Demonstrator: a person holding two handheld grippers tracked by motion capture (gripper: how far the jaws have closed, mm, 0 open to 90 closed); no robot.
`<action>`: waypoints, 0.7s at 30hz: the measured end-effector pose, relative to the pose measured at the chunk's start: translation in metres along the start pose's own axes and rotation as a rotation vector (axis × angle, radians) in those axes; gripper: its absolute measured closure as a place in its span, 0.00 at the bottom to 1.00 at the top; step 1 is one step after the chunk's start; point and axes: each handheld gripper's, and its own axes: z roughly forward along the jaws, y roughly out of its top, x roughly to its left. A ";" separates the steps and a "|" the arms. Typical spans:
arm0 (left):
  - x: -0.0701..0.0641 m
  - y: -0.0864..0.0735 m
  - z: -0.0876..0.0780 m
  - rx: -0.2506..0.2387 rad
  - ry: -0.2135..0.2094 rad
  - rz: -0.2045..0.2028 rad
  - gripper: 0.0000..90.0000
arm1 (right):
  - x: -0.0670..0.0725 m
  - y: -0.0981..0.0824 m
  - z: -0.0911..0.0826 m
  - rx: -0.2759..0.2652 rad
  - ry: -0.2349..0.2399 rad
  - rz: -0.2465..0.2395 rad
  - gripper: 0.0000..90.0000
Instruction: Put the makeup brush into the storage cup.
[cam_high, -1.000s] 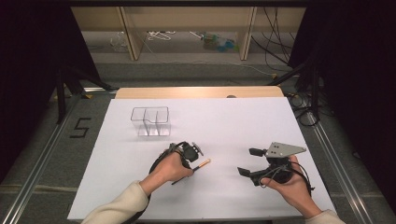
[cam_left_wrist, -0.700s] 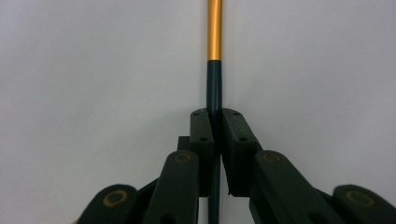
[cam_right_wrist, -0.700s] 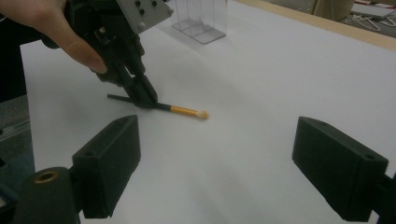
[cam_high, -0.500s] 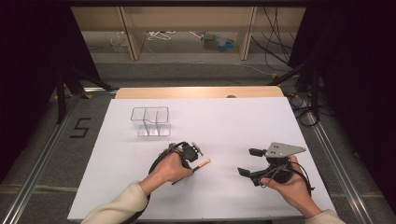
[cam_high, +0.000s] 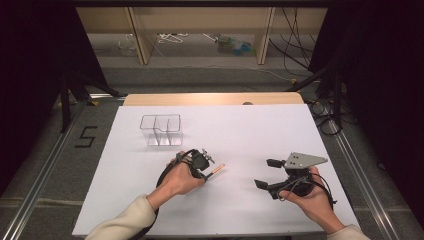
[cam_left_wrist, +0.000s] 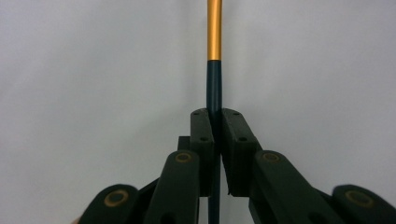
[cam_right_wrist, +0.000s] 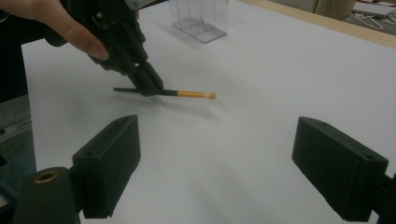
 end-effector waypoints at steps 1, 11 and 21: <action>0.000 0.000 -0.001 -0.012 0.004 -0.005 0.93 | 0.000 0.000 0.001 -0.012 0.013 -0.001 0.18; 0.007 -0.004 -0.016 -0.251 0.024 -0.058 0.93 | -0.001 0.000 0.000 -0.011 0.011 0.004 0.18; 0.013 -0.012 -0.020 -0.407 0.042 -0.073 0.93 | 0.000 0.000 -0.001 -0.007 0.004 0.011 0.18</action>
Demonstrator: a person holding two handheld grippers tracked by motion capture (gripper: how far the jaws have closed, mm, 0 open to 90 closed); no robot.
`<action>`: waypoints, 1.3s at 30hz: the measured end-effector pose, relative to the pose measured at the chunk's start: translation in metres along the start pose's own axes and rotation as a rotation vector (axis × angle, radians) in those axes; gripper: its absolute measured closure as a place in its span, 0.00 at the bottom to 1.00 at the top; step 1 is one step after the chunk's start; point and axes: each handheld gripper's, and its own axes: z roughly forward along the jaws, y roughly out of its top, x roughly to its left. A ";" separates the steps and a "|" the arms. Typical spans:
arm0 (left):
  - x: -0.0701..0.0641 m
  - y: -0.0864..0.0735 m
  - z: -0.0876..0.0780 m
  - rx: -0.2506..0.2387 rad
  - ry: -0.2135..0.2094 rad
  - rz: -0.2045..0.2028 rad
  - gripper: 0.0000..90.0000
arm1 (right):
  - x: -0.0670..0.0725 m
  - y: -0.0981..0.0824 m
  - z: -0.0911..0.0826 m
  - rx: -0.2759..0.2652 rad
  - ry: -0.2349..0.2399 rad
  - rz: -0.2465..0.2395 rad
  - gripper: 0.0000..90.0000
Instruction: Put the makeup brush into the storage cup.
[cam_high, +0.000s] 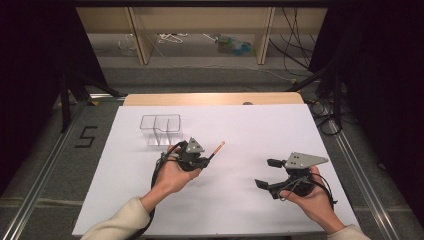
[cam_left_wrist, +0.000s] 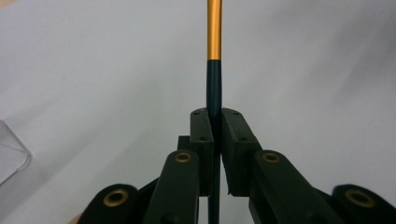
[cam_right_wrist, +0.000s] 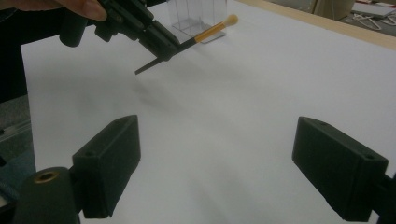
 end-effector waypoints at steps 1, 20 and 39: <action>0.000 -0.001 -0.001 -0.011 0.006 -0.002 0.93 | 0.000 0.000 0.000 -0.003 0.006 -0.001 0.18; 0.001 -0.008 -0.010 -0.160 0.043 -0.052 0.93 | 0.000 0.000 0.000 -0.004 0.004 -0.009 0.18; 0.007 -0.009 -0.023 -0.294 0.106 -0.129 0.93 | 0.000 0.000 0.000 -0.004 0.007 -0.006 0.18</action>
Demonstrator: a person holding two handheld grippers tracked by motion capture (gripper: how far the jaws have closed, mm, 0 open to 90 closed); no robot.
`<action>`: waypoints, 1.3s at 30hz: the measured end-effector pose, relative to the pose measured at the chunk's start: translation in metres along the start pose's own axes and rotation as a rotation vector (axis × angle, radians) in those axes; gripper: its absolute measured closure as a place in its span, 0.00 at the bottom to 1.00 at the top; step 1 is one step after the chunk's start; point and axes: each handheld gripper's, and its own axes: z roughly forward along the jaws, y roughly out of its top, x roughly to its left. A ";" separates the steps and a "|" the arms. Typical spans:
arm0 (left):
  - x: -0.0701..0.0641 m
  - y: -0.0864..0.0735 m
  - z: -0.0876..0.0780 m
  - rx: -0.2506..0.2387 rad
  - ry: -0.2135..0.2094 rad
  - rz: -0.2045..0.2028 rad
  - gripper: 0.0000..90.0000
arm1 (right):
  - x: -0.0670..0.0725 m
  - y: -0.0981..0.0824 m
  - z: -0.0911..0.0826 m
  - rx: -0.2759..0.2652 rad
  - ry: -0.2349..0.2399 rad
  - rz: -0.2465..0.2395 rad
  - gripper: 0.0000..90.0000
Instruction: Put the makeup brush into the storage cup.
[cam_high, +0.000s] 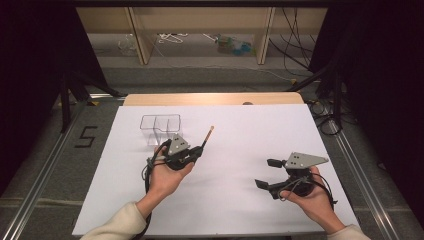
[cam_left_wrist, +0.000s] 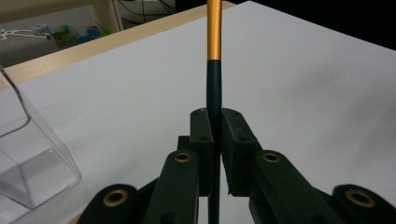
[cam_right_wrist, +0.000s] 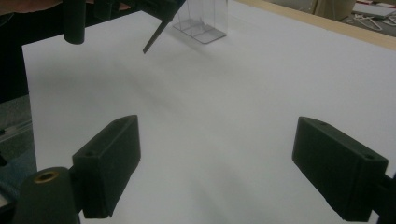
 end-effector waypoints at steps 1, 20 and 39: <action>0.001 0.000 0.000 -0.005 -0.001 0.002 0.93 | 0.000 0.000 0.000 0.000 0.000 -0.001 0.18; 0.008 0.002 -0.006 -0.085 0.057 -0.026 0.93 | 0.000 0.000 0.000 0.001 0.008 0.007 0.18; 0.016 0.004 -0.011 -0.119 0.090 -0.041 0.93 | 0.000 0.000 0.000 0.000 0.005 -0.001 0.18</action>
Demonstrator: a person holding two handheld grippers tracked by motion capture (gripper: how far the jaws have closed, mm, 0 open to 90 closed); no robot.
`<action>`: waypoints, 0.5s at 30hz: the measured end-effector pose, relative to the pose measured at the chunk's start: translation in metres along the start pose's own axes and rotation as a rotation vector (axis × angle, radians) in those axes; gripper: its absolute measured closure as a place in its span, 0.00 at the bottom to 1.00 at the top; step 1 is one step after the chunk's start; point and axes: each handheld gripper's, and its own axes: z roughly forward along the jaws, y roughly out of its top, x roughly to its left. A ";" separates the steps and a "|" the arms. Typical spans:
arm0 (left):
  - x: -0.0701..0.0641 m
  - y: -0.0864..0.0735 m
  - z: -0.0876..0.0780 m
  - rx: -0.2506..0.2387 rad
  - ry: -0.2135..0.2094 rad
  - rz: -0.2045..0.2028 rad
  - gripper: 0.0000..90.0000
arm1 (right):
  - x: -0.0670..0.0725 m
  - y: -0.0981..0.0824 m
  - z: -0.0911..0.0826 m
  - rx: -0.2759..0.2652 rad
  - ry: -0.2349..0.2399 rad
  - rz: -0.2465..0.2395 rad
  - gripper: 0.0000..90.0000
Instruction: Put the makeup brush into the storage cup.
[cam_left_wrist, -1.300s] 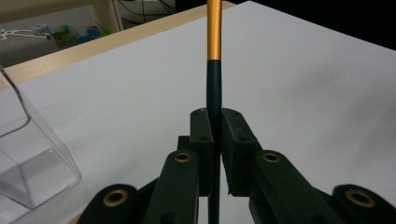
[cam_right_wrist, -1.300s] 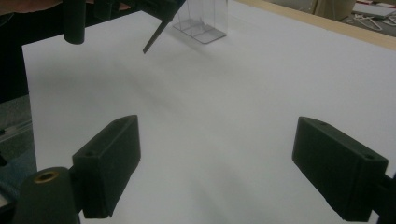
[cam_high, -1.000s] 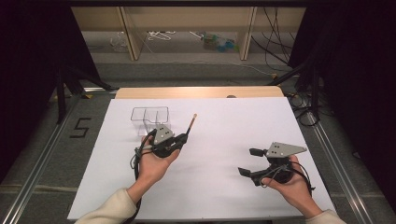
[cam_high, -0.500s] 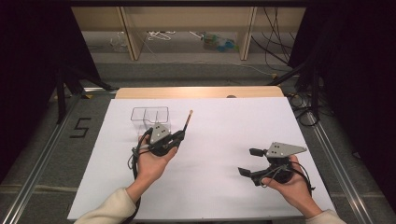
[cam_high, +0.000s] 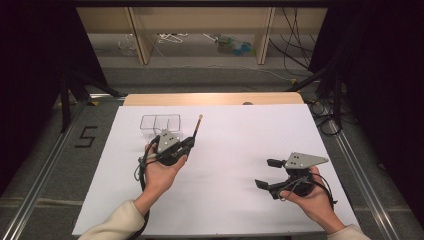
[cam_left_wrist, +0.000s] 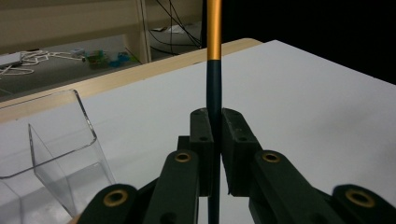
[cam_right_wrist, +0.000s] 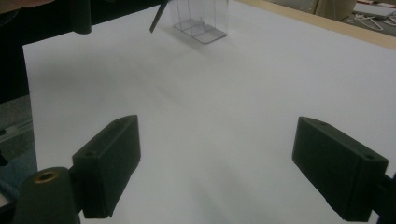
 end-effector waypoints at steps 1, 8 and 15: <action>0.001 0.000 0.000 -0.005 0.005 0.012 0.93 | 0.000 0.000 0.000 0.001 0.002 0.005 0.18; 0.003 0.001 -0.002 -0.018 0.018 0.006 0.93 | 0.000 0.000 0.000 0.000 0.001 0.002 0.18; 0.004 0.002 -0.003 -0.027 0.024 0.000 0.93 | 0.000 0.000 0.000 -0.001 0.001 0.000 0.18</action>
